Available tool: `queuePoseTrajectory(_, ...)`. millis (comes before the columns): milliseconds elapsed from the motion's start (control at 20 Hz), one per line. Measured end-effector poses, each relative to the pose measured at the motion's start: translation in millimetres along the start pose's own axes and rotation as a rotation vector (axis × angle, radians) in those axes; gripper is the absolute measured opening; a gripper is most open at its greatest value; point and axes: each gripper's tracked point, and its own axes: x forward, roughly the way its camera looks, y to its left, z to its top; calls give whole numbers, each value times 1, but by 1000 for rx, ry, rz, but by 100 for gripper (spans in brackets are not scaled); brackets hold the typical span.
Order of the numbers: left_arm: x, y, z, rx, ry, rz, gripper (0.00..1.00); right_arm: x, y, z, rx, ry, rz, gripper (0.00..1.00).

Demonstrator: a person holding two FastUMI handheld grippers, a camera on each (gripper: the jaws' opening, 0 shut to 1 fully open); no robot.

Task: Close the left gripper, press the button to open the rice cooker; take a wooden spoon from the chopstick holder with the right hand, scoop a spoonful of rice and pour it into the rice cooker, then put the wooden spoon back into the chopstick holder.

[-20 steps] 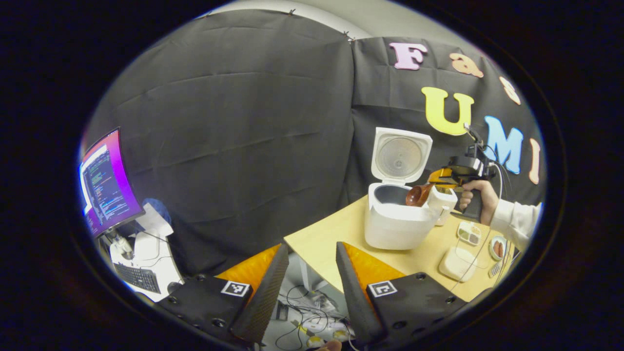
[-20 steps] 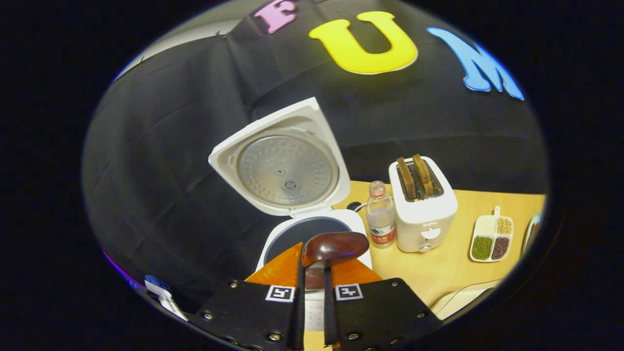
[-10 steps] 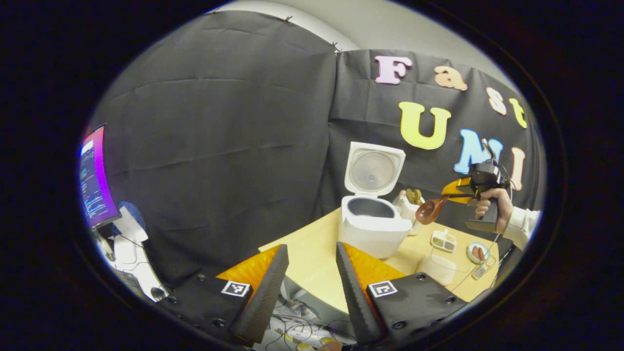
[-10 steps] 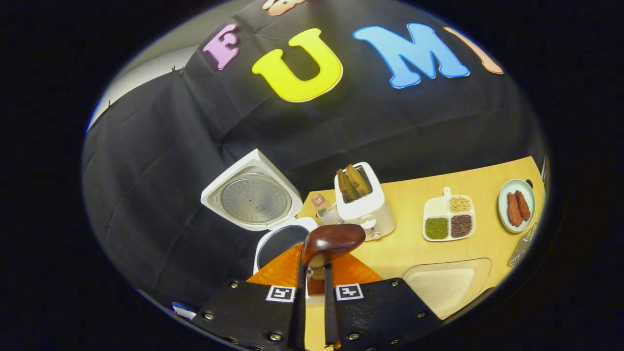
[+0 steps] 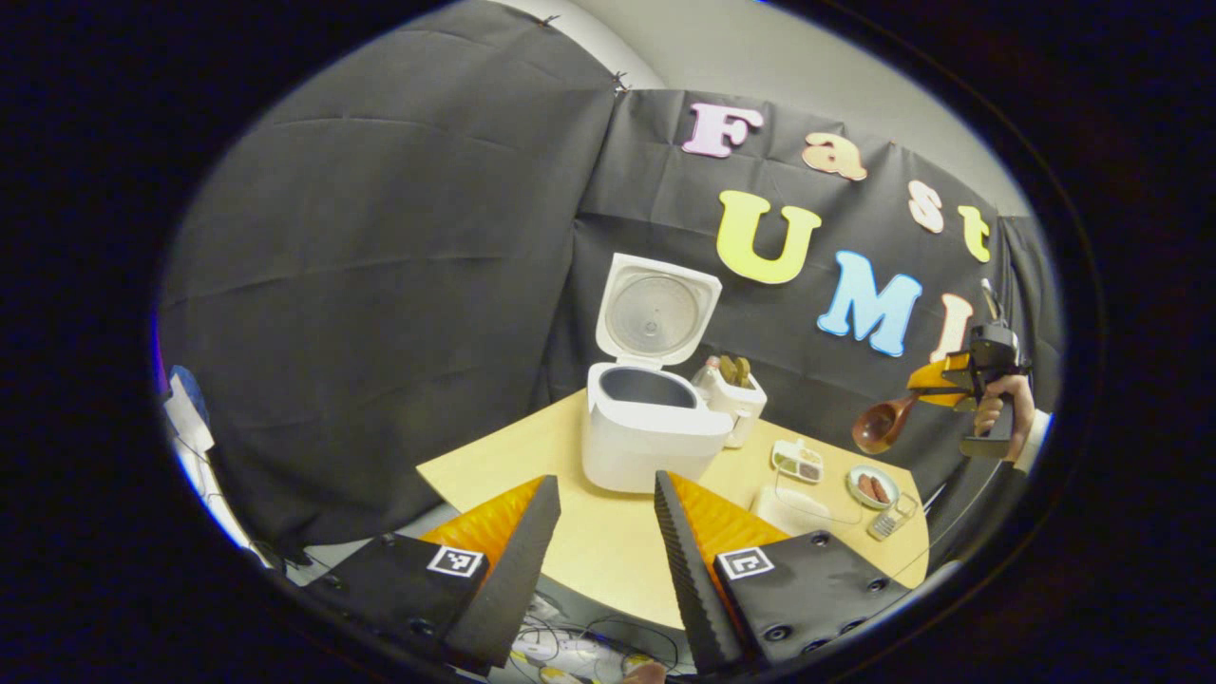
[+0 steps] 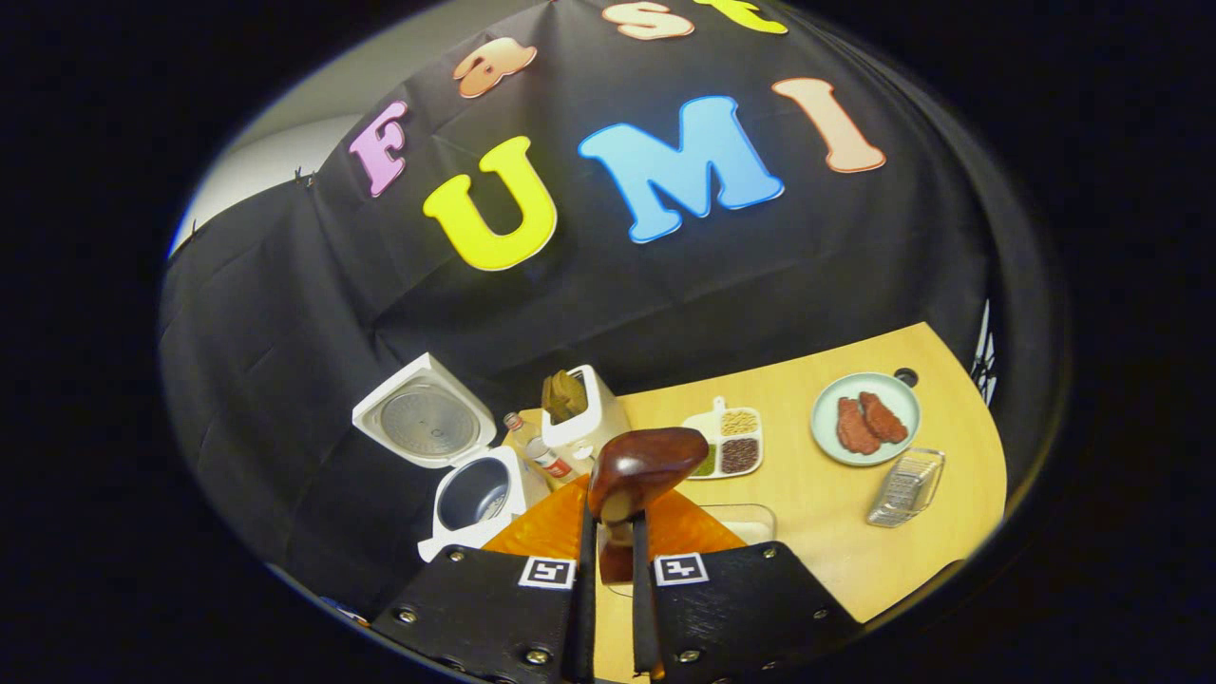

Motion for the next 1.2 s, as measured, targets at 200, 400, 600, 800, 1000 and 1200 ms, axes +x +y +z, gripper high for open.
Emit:
queuePoseTrajectory(200, -1, -24, -7, 43, 14, -2, 73, -16, -79, 16, 89, -21, -75, 16)
queuePoseTrajectory(400, -1, -69, -19, 52, 30, 11, 75, -16, -161, 21, 139, 3, -136, 16)
queuePoseTrajectory(600, -12, -129, -28, 78, 34, 47, 75, -4, -233, 19, 198, 42, -161, 16)
queuePoseTrajectory(800, -24, -185, -47, 85, 80, 83, 77, 17, -281, 5, 242, 100, -151, 16)
queuePoseTrajectory(1000, -28, -230, -59, 101, 130, 87, 75, 33, -310, -9, 251, 125, -147, 16)
queuePoseTrajectory(1200, -24, -248, -40, 195, 123, 88, 81, 47, -325, -27, 264, 133, -155, 16)
